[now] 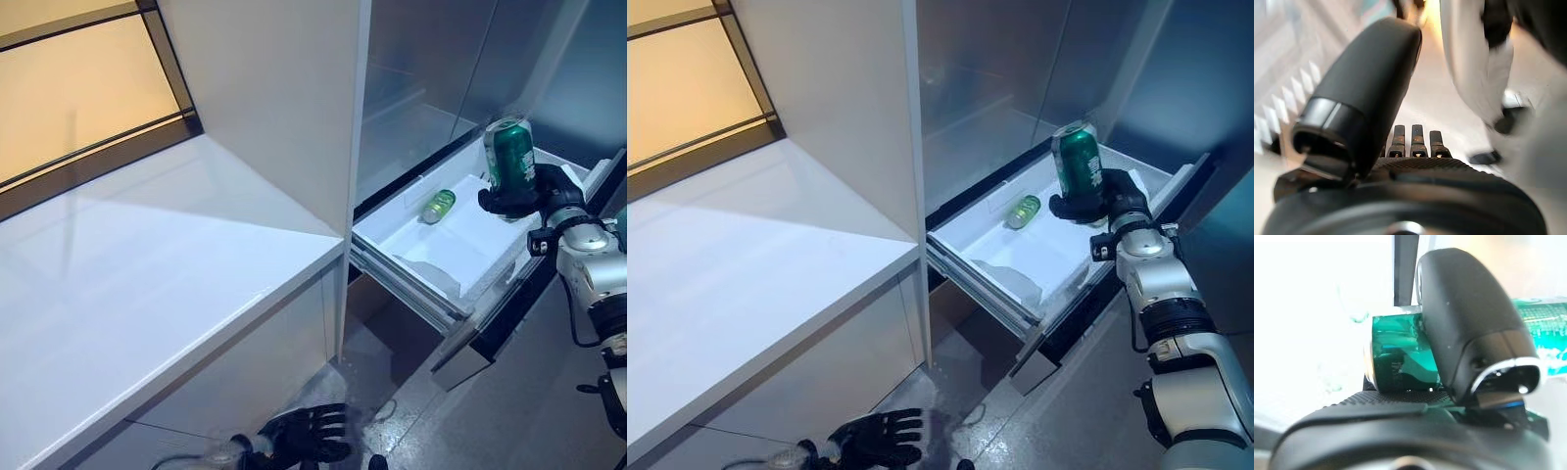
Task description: Put drinks into fridge and close the fridge
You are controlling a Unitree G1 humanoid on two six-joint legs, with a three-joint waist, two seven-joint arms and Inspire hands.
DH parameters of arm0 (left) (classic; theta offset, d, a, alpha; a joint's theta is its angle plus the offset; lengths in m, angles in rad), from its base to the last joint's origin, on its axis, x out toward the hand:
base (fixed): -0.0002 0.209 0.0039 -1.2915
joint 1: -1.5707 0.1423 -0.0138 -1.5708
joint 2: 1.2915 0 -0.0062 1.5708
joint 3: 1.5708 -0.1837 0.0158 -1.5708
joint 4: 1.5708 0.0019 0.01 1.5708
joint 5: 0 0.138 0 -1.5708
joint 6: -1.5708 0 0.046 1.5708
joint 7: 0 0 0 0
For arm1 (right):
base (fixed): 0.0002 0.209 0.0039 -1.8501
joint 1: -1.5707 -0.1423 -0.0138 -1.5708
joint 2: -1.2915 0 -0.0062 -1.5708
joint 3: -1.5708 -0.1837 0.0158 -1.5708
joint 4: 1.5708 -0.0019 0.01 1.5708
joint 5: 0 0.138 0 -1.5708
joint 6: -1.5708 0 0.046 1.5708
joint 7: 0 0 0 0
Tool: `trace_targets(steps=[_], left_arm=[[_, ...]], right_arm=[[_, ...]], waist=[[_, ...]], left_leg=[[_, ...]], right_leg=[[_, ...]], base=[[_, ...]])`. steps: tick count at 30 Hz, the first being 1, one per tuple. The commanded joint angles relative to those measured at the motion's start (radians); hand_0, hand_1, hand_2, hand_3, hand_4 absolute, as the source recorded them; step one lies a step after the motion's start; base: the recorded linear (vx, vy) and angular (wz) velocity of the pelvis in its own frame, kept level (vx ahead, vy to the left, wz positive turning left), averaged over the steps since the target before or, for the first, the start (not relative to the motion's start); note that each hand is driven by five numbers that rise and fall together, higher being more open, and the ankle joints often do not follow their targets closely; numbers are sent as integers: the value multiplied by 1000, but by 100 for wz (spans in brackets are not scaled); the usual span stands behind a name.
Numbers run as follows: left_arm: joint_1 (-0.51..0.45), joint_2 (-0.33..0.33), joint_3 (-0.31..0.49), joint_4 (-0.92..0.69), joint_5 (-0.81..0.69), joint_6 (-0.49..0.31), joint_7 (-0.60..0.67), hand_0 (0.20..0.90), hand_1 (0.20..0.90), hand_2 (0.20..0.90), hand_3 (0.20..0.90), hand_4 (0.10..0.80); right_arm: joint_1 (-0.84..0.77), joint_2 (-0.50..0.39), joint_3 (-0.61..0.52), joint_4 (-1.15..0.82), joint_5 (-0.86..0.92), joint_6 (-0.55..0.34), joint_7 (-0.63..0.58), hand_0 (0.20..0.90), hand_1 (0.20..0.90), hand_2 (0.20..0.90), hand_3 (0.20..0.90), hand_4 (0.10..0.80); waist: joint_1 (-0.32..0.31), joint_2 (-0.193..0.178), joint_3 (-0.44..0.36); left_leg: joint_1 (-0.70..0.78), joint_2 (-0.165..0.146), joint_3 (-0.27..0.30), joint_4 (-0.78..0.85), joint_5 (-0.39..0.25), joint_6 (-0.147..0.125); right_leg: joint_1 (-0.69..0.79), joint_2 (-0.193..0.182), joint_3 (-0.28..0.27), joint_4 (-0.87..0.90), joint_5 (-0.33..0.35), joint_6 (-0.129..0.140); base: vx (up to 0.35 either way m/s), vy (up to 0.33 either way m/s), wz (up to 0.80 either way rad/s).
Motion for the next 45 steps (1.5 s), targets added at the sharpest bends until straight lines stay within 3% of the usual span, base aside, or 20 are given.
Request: trace_targets(steps=[1,3,7,11,15,23,36,37,38,45], left_arm=[[9,6,-5,52,65,-99,33,900,900,900,900,800],[-1,1,41,107,103,-111,60,900,900,900,900,800],[-51,34,78,182,391,-170,137,900,900,900,900,800],[-104,83,104,211,444,-127,194,900,900,900,900,800],[-113,102,126,204,389,-114,188,900,900,900,900,800],[-104,101,197,202,261,-159,204,900,900,900,900,800],[-121,102,223,153,250,-171,203,900,900,900,900,800],[-122,103,221,155,254,-169,204,900,900,900,900,800],[-125,103,218,157,258,-165,207,900,900,900,900,800],[-118,102,235,180,295,-151,204,900,900,900,900,800]], right_arm=[[-283,-64,-29,-38,-45,-86,-32,300,300,300,200,100],[-276,-55,-33,-52,-55,-69,-43,300,300,300,200,100],[-260,-46,-35,-79,-80,-22,-50,300,300,300,200,100],[-282,-53,2,-43,-95,20,-57,300,300,300,200,100],[-291,-74,28,4,-111,50,-39,300,300,300,200,100],[-269,-99,61,155,-219,111,73,300,300,300,200,100],[-208,-123,80,272,-471,154,273,300,300,300,200,100],[-210,-124,87,273,-477,160,290,564,564,564,507,407],[-212,-123,93,272,-469,164,297,900,900,900,900,800],[-215,-132,78,190,-387,134,261,900,900,900,900,800]], waist=[[49,-61,-77],[58,-64,-62],[71,-62,-18],[80,-39,53],[92,-15,112],[106,20,190],[107,15,216],[105,13,215],[104,11,214],[89,-4,192]], left_leg=[[-52,-34,20,106,-108,4],[-68,-34,14,118,-107,5],[-121,-32,6,147,-99,6],[-184,-32,-6,169,-86,8],[-238,-36,-17,189,-73,8],[-312,-40,-27,208,-45,4],[-315,-34,-17,206,-37,2],[-313,-34,-15,206,-38,2],[-307,-33,-13,202,-38,1],[-264,-28,0,186,-49,-1]], right_leg=[[-44,31,-4,152,-117,-1],[-55,31,-8,161,-119,-4],[-97,36,-11,184,-120,-13],[-156,44,-9,209,-120,-21],[-203,44,-19,229,-117,-27],[-283,34,-44,276,-115,-38],[-307,24,-52,306,-108,-31],[-304,23,-51,305,-107,-30],[-299,25,-48,301,-107,-29],[-260,27,-37,278,-106,-22]], base=[[45,-78,3],[29,-84,6],[-12,-62,16],[-146,-2,8],[-140,18,11],[-88,28,10],[-7,3,2],[0,0,0],[0,0,0],[0,0,0]])
